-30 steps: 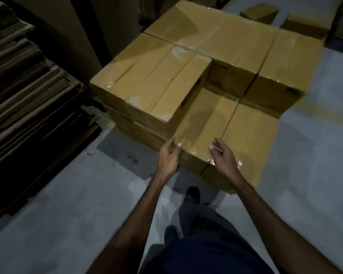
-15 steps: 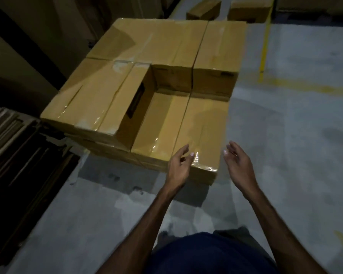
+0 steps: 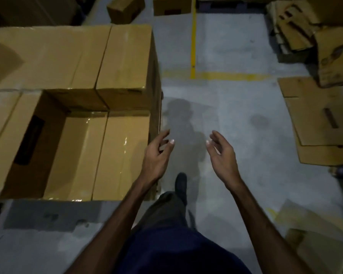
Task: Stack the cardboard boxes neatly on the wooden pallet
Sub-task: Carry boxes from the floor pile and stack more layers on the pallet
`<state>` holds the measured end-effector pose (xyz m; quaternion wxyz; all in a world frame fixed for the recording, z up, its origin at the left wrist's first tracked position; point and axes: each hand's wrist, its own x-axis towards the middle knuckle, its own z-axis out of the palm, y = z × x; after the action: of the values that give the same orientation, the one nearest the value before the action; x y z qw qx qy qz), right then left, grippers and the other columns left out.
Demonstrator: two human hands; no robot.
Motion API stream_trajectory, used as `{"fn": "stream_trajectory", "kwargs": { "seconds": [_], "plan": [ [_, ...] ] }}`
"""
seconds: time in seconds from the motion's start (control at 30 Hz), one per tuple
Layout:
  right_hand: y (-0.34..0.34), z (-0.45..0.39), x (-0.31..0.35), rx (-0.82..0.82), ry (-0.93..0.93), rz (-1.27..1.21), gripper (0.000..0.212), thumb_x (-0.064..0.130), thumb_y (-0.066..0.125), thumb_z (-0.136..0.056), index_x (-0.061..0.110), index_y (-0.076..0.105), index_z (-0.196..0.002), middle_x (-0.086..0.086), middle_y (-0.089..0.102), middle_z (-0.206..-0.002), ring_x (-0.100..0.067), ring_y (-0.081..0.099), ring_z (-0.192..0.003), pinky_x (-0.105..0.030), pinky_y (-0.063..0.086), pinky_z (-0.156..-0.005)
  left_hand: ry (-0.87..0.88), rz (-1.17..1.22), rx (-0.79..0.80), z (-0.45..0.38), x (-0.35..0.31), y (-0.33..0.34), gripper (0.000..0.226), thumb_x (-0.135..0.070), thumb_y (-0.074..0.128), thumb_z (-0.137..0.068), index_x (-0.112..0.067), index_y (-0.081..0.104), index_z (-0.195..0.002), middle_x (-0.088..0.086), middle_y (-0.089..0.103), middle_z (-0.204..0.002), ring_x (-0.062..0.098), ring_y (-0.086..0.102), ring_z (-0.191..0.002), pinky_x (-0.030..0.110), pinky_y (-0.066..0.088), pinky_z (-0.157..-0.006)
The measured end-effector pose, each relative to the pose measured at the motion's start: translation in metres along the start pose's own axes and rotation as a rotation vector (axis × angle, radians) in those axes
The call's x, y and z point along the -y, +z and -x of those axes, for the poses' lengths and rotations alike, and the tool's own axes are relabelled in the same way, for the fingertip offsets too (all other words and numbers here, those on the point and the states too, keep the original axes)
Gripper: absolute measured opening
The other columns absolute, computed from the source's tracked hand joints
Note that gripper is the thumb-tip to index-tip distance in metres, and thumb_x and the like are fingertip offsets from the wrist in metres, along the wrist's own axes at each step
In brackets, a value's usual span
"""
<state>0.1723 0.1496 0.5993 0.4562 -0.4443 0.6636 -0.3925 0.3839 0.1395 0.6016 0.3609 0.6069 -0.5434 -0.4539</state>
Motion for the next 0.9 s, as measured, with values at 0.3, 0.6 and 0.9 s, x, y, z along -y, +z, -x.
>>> {"fn": "stream_trajectory", "kwargs": {
  "seconds": [0.3,0.6,0.9],
  "plan": [
    [-0.049,-0.25,0.069,-0.121,-0.041,0.033,0.053,0.03,0.061,-0.106,0.018,0.048,-0.156,0.002,0.055,-0.153,-0.011,0.053,-0.139,-0.024,0.043,-0.11,0.111,-0.02,0.063,-0.272,-0.067,0.063,0.053,-0.038,0.057,-0.108,-0.023,0.046,-0.158,-0.004,0.049,-0.16,0.009,0.053,-0.136,0.02,0.047,-0.1],
    [-0.067,-0.482,0.155,-0.101,-0.069,-0.039,0.052,0.026,0.061,-0.106,0.017,0.048,-0.156,0.001,0.057,-0.151,-0.01,0.053,-0.138,-0.001,0.043,-0.094,0.151,-0.047,0.02,-0.515,-0.148,0.067,0.054,-0.044,0.058,-0.107,-0.024,0.05,-0.156,-0.007,0.053,-0.157,0.007,0.056,-0.133,0.031,0.051,-0.104],
    [-0.073,-0.784,0.211,0.06,-0.118,-0.072,0.049,0.024,0.063,-0.105,0.013,0.052,-0.151,-0.003,0.061,-0.147,-0.013,0.058,-0.133,-0.032,0.046,-0.113,0.046,-0.073,-0.157,-0.764,-0.193,0.1,0.051,-0.035,0.057,-0.108,-0.022,0.049,-0.157,-0.007,0.052,-0.158,0.007,0.055,-0.132,0.009,0.042,-0.089]
  ]
}}
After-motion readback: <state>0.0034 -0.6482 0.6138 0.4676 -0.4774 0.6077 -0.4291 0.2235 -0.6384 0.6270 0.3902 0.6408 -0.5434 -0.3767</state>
